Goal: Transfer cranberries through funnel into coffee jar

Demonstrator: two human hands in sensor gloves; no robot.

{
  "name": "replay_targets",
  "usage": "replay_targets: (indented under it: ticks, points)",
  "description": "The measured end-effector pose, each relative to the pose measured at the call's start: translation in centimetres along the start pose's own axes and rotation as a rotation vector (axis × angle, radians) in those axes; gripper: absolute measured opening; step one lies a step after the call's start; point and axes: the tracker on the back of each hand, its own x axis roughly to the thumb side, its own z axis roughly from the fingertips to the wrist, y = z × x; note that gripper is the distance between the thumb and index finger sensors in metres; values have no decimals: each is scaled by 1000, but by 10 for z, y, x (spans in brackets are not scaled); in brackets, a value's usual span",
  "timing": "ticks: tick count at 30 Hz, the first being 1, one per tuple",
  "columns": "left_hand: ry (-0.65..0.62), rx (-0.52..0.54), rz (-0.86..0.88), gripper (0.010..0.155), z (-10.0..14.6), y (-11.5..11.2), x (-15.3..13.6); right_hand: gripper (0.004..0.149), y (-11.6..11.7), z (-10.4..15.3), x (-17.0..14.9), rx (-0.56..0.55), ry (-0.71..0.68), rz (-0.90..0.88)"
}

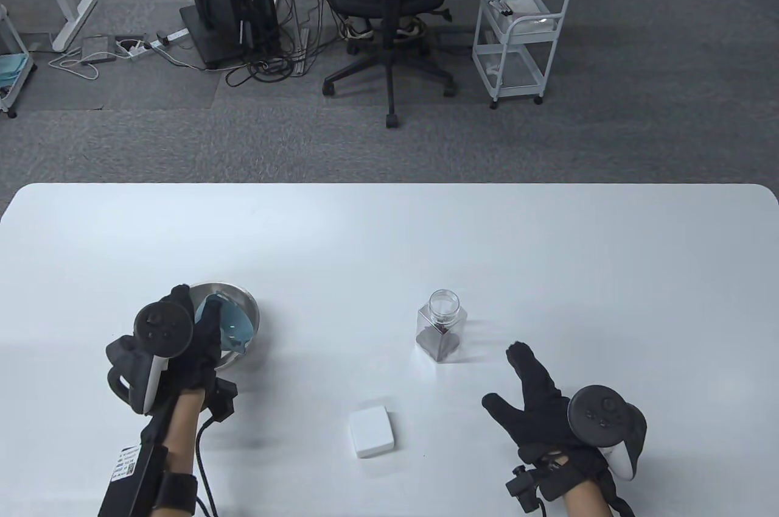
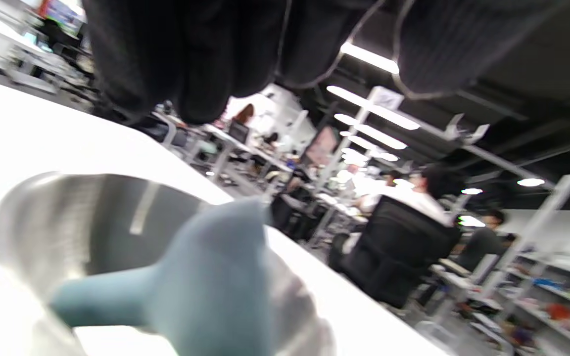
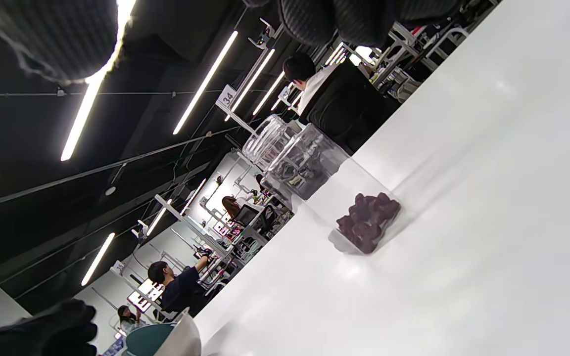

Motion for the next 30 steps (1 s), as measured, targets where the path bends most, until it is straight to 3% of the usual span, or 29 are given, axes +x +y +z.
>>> replay_targets:
  ticks: [7,16,22,30]
  points:
    - [-297,-104,105,78,32,-6,35,96,1,-10,15,-41,-7,144]
    - [-624,-256,32,83,89,-46,86,101,17,-44,27,-13,31,290]
    - [-739,-349,-22,84,119,-71,104,102,39,-72,28,5,73,319]
    - [-826,-446,-123,84,141,-100,114,104,67,-102,18,-9,168,339]
